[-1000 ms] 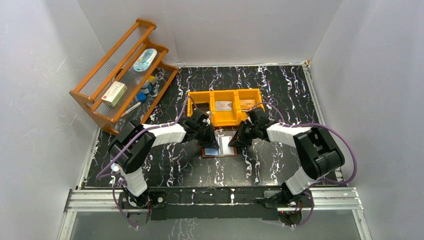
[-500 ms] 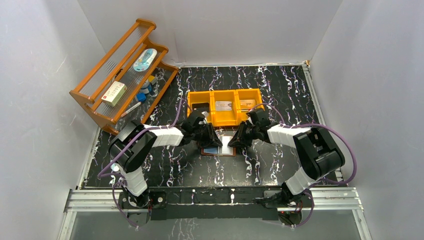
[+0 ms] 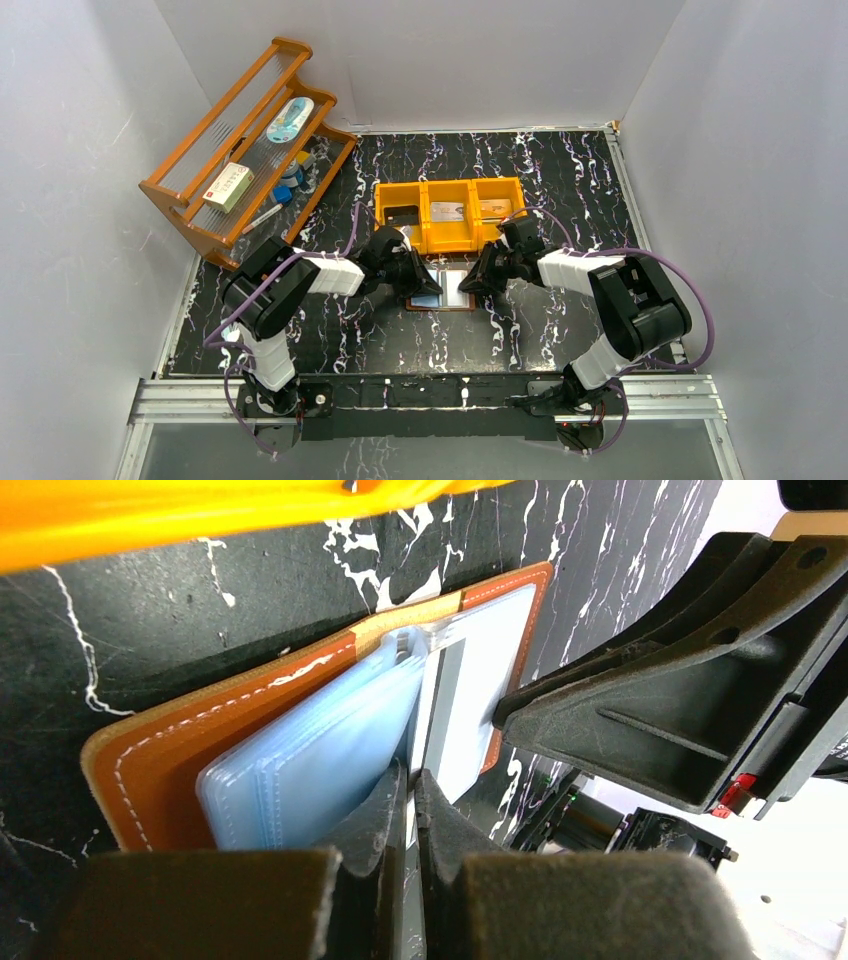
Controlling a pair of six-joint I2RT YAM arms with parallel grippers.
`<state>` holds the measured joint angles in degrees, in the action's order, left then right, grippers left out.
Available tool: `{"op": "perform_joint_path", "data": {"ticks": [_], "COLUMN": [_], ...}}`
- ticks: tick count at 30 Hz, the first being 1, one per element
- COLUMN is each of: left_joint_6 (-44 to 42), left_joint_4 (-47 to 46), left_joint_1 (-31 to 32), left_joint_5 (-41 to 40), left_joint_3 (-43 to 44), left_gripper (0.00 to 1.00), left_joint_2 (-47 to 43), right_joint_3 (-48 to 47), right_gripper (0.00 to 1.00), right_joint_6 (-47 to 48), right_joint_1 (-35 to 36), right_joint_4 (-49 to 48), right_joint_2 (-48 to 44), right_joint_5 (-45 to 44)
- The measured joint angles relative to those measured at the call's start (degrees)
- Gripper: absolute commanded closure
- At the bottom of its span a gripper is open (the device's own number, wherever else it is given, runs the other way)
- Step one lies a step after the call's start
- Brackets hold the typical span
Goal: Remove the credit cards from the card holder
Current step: Remove the credit card from the card holder.
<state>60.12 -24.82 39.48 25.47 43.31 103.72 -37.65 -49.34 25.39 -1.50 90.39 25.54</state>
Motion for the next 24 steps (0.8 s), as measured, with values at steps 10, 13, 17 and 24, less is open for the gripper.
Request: {"op": "perform_joint_path", "data": {"ticks": [10, 13, 17, 24], "left_joint_6": [-3.39, -4.00, -4.57, -4.07], "left_joint_4": [5.27, 6.23, 7.26, 5.53], "left_joint_1": [0.90, 0.85, 0.85, 0.83], "left_joint_5": [-4.11, -4.55, -5.14, -4.44], "left_joint_3": [-0.85, -1.42, -1.60, -1.55], "left_gripper": [1.00, 1.00, 1.00, 0.68], "left_joint_2": [-4.22, -5.27, -6.01, -5.68], "right_joint_3": [-1.62, -2.21, -2.34, -2.34], "right_gripper": [0.75, 0.75, 0.75, 0.74], "right_joint_6": [0.55, 1.40, 2.38, 3.52], "right_joint_1": [1.14, 1.33, 1.31, 1.31], "right_joint_4": [3.23, 4.37, 6.23, 7.48], "right_joint_2": [-0.31, -0.37, -0.76, -0.79], "right_joint_5": [-2.84, -3.34, -4.85, -5.01]}}
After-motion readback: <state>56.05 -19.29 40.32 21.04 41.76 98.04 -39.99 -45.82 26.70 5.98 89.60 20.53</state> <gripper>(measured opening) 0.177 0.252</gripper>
